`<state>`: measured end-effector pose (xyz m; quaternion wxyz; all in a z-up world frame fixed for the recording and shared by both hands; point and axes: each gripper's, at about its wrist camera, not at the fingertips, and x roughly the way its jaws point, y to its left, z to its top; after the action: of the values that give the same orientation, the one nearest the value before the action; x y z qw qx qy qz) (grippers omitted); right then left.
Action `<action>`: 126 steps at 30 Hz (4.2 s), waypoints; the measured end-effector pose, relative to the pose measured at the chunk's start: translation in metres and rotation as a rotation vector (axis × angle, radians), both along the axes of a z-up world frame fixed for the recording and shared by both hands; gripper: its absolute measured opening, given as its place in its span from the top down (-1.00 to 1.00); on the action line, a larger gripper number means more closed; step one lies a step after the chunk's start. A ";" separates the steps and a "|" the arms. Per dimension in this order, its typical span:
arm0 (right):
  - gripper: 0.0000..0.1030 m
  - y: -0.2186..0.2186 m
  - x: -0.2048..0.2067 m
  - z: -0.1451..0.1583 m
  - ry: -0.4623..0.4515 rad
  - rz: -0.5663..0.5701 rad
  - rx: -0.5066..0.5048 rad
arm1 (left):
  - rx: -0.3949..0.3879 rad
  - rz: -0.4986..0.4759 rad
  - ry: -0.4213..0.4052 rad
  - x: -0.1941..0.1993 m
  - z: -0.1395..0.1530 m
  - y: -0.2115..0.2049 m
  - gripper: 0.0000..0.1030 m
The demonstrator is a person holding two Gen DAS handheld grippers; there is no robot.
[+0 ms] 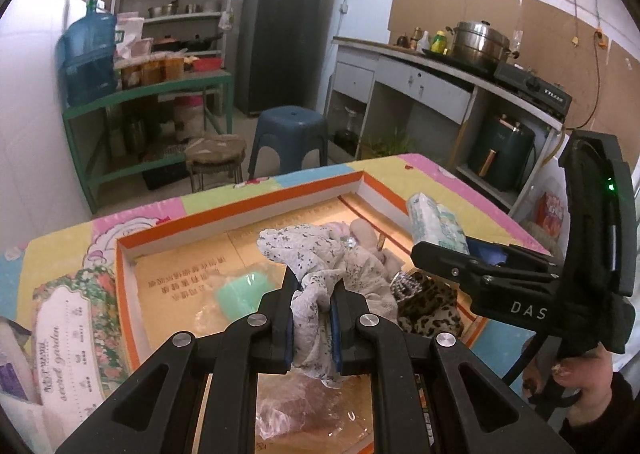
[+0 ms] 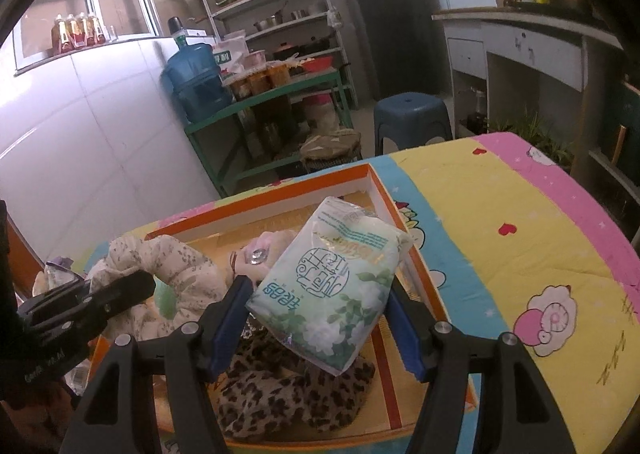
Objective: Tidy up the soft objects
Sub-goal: 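Lower the scrunchie and tissue pack into the box and open both tools, then withdraw both tools from the box back toward the pile, then grasp the yellow-white wipes pack with the right tool while the left tool grasps the green tissue pack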
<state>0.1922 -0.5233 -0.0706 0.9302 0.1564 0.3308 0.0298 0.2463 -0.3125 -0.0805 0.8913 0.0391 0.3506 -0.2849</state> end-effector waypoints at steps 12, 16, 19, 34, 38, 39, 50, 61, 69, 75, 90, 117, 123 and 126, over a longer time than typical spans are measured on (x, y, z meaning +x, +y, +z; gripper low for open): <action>-0.44 -0.003 0.003 -0.009 0.025 -0.018 0.003 | 0.032 0.017 0.038 0.003 -0.016 -0.005 -0.24; -0.44 -0.005 -0.003 -0.006 0.009 -0.033 0.012 | 0.007 0.021 0.038 0.000 -0.013 0.000 -0.30; -0.44 -0.004 -0.010 -0.003 0.000 -0.039 0.018 | 0.002 0.028 0.033 -0.003 -0.010 0.004 -0.31; -0.44 0.012 -0.044 0.023 -0.060 -0.034 0.016 | -0.029 0.047 -0.049 -0.033 0.020 0.026 -0.32; -0.44 0.020 -0.052 0.032 -0.072 -0.025 0.004 | -0.047 0.050 -0.055 -0.042 0.028 0.035 -0.32; -0.44 0.022 -0.054 0.034 -0.074 -0.025 0.001 | -0.051 0.051 -0.059 -0.045 0.031 0.038 -0.32; -0.44 0.052 -0.078 0.055 -0.104 0.001 -0.031 | -0.092 0.066 -0.093 -0.071 0.051 0.070 -0.32; -0.44 0.089 -0.099 0.071 -0.110 0.034 -0.055 | -0.131 0.096 -0.120 -0.099 0.072 0.114 -0.32; -0.44 0.117 -0.113 0.079 -0.122 0.071 -0.052 | -0.158 0.133 -0.137 -0.120 0.081 0.152 -0.32; -0.44 0.139 -0.122 0.082 -0.136 0.106 -0.037 | -0.153 0.174 -0.171 -0.135 0.090 0.179 -0.32; -0.44 0.188 -0.130 0.082 -0.129 0.186 -0.035 | -0.153 0.270 -0.194 -0.155 0.090 0.236 -0.32; -0.44 0.294 -0.107 0.010 0.088 0.411 -0.014 | -0.169 0.441 -0.166 -0.160 0.054 0.340 -0.32; -0.44 0.313 -0.093 -0.004 0.128 0.439 -0.029 | -0.174 0.468 -0.153 -0.156 0.048 0.351 -0.32; -0.44 0.319 -0.087 -0.007 0.130 0.432 -0.065 | -0.178 0.488 -0.147 -0.154 0.044 0.358 -0.32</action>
<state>0.1050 -0.2046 -0.0772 0.8834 0.0534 0.4166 0.2077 0.0926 0.0459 -0.0366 0.9566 -0.1045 0.2575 -0.0880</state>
